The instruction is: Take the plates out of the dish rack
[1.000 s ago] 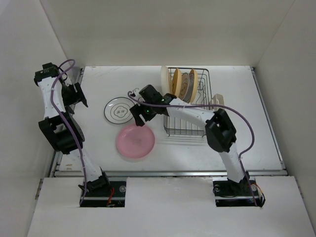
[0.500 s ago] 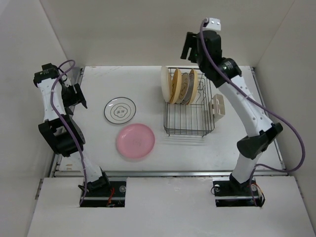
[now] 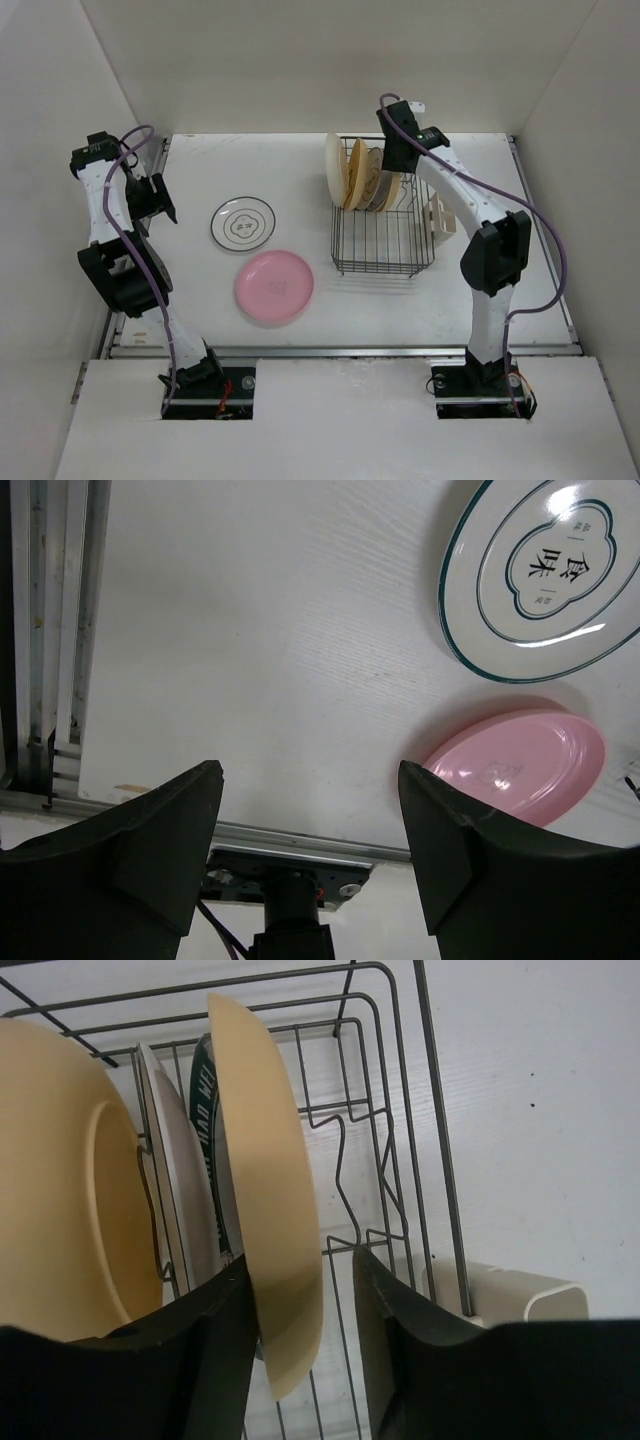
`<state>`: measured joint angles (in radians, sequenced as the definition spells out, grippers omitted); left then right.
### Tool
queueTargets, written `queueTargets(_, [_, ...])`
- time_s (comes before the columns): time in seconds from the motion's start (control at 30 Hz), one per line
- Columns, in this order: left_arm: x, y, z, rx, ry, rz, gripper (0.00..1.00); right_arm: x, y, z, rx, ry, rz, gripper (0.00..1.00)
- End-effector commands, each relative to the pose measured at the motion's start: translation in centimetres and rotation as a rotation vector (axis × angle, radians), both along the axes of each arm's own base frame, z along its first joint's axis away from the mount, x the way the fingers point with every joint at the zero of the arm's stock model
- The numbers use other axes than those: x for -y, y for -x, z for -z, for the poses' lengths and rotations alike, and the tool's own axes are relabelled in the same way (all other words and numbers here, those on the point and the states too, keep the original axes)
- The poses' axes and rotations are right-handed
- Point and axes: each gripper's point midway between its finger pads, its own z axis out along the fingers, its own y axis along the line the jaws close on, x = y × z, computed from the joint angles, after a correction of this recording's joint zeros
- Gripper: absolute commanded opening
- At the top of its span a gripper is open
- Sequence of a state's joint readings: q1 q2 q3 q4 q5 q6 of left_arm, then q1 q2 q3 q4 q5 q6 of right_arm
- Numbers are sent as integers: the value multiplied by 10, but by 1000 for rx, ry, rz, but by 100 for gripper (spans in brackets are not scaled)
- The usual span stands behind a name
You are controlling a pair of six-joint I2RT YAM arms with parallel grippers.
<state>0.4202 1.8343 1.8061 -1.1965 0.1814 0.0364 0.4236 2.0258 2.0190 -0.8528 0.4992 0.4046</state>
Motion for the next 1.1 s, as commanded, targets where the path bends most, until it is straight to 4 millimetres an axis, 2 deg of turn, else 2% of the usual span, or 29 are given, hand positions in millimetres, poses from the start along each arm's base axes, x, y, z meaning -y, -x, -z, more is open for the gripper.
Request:
queueTargets(0.0, [2,9,-15,28,-24,7,68,8,-8,-9,47,4,50,45])
queueTargets(0.03, [2,9,-15,28,-24,7,68,9,-7,-6,38,8,50,36])
queueTargets(0.17, [2,11,-13,20,-22,16,68,16,-6,-7,43,41,77,16])
queueTargets(0.33, [2,11,-13,20,-22,16,68,11,0,-45,124,128,75,3])
queueTargets(0.4, [2,11,-13,20,-22,16,68,19,2,-54,132,163,98,0])
queueTargets(0.53, [2,11,-13,20,-22,16,68,23,4,-79,191,215,135,0])
queueTargets(0.63, [2,11,-13,20,-22,16,68,29,5,-85,198,248,147,0])
queueTargets(0.73, [2,11,-13,20,-22,16,68,32,9,-99,225,307,167,0])
queueTargets(0.77, [2,11,-13,20,-22,16,68,39,11,-107,238,342,194,0])
queueTargets(0.93, [2,9,-15,29,-26,16,68,57,16,-122,275,436,287,0])
queueTargets(1.03, [1,7,-15,30,-27,16,68,56,15,-134,306,460,294,0])
queueTargets(1.07, [0,5,-18,38,-30,16,68,55,12,-130,291,484,279,0])
